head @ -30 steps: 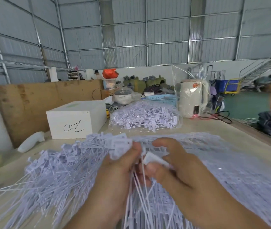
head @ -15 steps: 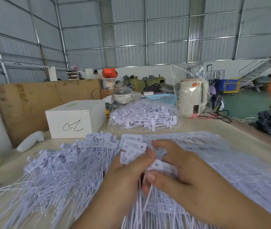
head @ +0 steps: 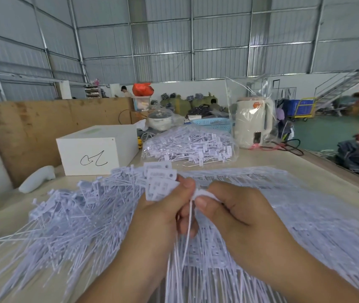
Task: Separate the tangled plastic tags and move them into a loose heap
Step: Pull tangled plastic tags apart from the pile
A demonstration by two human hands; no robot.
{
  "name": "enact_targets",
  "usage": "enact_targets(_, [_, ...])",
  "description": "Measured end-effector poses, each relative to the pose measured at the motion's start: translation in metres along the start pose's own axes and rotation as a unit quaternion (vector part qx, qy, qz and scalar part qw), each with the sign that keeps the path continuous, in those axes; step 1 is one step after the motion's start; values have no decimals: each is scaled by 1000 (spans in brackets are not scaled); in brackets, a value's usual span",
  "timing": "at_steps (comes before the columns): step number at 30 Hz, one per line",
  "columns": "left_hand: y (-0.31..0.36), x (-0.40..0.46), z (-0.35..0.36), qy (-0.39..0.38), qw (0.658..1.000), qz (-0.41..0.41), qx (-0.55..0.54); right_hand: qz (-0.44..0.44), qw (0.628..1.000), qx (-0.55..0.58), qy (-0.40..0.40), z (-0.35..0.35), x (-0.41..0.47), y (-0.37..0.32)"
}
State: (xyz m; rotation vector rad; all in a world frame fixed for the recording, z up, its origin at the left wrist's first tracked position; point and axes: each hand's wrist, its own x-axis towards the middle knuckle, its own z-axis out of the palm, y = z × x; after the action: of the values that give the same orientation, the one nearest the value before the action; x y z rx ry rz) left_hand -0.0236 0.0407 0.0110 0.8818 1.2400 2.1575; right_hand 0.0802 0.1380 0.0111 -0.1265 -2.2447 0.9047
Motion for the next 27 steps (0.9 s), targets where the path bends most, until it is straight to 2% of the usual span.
enact_targets(3, [8, 5, -8, 19, 992, -30, -118, 38, 980, 86, 176, -11, 4, -1])
enact_targets(5, [13, 9, -15, 37, 990, -29, -136, 30, 972, 94, 211, -24, 6, 2])
enact_targets(7, [13, 8, -15, 67, 993, -37, -95, 17, 981, 92, 172, -27, 5, 5])
enact_targets(10, [5, 10, -5, 75, 997, -29, -12, -20, 996, 48, 66, -17, 0, 5])
enact_targets(12, [1, 9, 3, 53, 998, -16, 35, -32, 999, 22, -17, -11, -2, 6])
enact_targets(14, [-1, 5, 6, 2, 999, -10, 40, -29, 998, 3, -62, -7, -2, 10])
enact_targets(18, [-4, -2, -1, -108, 988, 14, 113, -36, 996, -46, -65, -5, -2, 15])
enact_targets(20, [-4, -1, -3, -135, 982, 16, 130, -43, 995, -70, -52, -4, -3, 14])
enact_targets(27, [-4, 9, -12, -45, 994, 21, 96, -24, 991, -104, -78, -16, -1, 7])
